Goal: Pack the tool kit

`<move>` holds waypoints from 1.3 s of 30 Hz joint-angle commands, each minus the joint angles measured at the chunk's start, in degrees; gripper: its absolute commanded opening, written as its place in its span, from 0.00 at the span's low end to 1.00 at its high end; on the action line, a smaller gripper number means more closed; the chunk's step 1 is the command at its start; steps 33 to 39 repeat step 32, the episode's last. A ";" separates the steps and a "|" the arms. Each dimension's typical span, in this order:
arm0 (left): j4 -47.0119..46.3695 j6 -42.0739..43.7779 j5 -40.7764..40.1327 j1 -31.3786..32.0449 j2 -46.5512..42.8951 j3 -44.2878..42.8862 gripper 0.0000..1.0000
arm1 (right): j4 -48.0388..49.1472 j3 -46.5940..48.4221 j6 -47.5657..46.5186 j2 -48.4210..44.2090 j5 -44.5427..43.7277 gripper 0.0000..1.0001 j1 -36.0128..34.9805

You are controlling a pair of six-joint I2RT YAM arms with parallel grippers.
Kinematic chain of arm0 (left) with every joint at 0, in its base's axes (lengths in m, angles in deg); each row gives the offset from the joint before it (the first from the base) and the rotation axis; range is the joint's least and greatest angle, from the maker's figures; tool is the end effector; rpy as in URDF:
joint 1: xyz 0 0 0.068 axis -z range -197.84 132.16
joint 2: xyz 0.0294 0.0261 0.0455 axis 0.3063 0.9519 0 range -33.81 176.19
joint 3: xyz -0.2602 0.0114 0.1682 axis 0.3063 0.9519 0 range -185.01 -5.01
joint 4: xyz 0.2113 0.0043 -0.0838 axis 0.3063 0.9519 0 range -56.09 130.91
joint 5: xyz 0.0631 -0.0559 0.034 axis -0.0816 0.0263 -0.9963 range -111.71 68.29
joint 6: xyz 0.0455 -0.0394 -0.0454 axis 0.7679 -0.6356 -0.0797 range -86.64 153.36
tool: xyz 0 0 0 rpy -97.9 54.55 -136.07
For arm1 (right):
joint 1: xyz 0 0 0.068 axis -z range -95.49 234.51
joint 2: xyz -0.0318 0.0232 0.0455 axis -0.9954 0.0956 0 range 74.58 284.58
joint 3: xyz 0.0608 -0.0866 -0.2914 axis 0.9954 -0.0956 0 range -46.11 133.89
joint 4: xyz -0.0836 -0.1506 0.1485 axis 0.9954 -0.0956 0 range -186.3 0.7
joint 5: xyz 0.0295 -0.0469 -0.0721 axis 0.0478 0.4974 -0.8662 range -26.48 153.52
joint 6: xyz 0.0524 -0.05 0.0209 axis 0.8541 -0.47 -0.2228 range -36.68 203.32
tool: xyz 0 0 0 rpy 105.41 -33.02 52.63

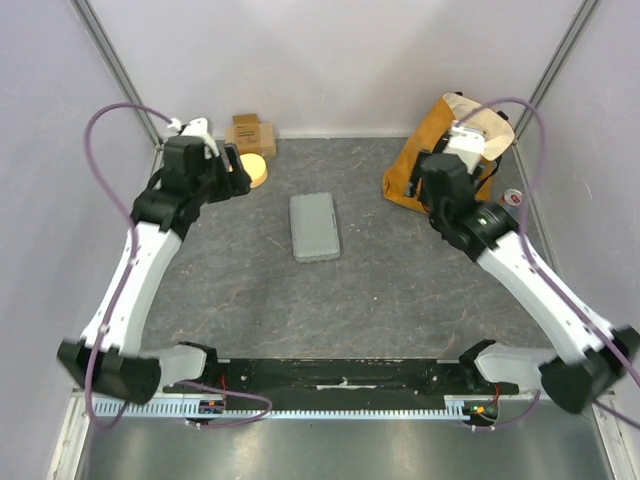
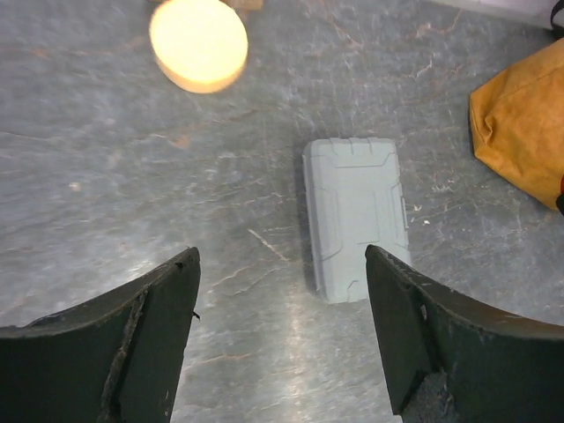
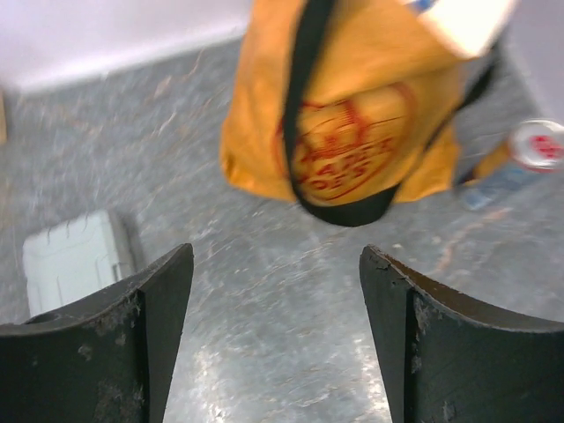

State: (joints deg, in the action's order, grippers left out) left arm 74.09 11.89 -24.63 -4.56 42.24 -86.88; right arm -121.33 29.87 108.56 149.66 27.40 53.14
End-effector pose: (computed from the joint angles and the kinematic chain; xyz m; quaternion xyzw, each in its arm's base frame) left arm 0.2554 -0.0571 0.4100 -0.0751 0.8811 -0.1178 0.4519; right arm 0.2389 0.1018 0.4041 0.1078 0.8350 -0.0162 0.5394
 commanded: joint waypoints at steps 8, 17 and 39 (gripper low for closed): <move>-4.95 12.78 -11.49 0.17 -26.73 6.20 0.89 | 1.18 -3.66 -2.81 -23.05 -23.29 0.98 0.17; 8.50 5.22 -11.32 0.17 -28.67 -3.56 0.91 | -1.45 5.30 -4.05 -26.84 -23.38 0.98 0.17; 12.20 4.34 -8.60 0.17 -28.68 -7.96 0.92 | -2.51 9.36 -4.40 -29.39 -22.42 0.98 0.17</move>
